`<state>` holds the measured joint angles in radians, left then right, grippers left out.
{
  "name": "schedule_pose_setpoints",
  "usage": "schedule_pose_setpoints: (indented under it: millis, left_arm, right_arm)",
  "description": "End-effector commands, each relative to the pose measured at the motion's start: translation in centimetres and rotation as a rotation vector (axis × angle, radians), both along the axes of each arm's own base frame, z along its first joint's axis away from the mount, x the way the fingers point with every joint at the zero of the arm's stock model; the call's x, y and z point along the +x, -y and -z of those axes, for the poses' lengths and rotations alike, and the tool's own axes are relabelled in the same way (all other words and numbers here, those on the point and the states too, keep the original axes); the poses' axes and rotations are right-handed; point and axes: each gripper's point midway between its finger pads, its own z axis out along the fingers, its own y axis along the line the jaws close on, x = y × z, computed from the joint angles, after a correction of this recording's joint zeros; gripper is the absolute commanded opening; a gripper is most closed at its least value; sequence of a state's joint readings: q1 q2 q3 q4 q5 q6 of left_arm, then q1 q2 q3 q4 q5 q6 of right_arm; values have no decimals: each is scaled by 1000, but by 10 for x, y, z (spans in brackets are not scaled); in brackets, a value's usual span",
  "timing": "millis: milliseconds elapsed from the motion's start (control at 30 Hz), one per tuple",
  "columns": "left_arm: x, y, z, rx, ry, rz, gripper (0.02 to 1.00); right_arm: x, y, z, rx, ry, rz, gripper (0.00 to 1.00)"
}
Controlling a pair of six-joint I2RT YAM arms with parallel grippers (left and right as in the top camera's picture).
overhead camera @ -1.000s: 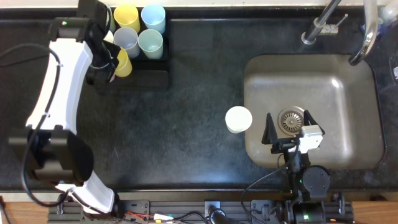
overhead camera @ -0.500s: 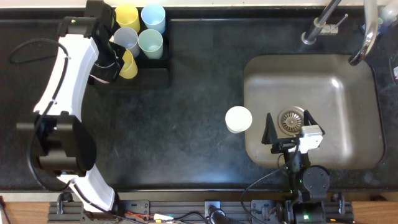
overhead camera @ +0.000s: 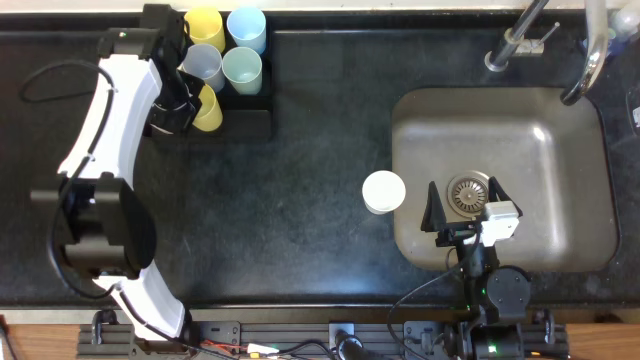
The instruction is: Store Cups
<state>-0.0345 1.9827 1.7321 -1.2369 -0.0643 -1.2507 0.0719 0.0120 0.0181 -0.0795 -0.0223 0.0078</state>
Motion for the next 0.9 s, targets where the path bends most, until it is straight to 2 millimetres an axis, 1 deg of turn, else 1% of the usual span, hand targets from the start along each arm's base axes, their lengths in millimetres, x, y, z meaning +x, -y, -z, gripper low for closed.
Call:
schedule_pose_setpoints:
  millis: [33,200,267,300,333,433,467,600,700,733,800,833,900]
  left_arm:
    - [-4,-4,12,24,-37,-5,38]
    - [-4,-4,12,27,-37,-5,45]
    - [-4,-5,12,28,-38,-5,93]
    - [-4,-5,12,28,-38,-5,205]
    - [-4,-4,12,27,-38,-5,362]
    - [-4,-4,12,27,-38,-5,660]
    - [-4,-4,12,27,-38,-5,998]
    - [-4,-4,11,27,-34,-5,998]
    - [-3,-2,1,27,-8,1,998]
    - [-3,0,-6,27,10,6,998]
    - [-5,3,-26,35,61,16,998]
    - [-7,5,-40,42,92,25,998]
    - [-19,10,-68,54,141,61,998]
  right_arm:
    - [0,-1,4,8,-1,-6,998]
    - [0,-1,4,8,-1,-6,996]
    - [0,-1,4,8,-1,-6,998]
    - [0,-1,4,8,-1,-6,998]
    - [0,-1,4,8,-1,-6,996]
    - [0,-1,4,8,-1,-6,998]
    - [0,-1,4,8,-1,-6,996]
    - [0,-1,4,8,-1,-6,998]
    - [0,-1,4,8,-1,-6,998]
    - [0,-1,4,8,-1,-6,998]
    - [0,-1,4,8,-1,-6,998]
    - [0,-1,4,8,-1,-6,998]
    - [0,-1,4,8,-1,-6,998]
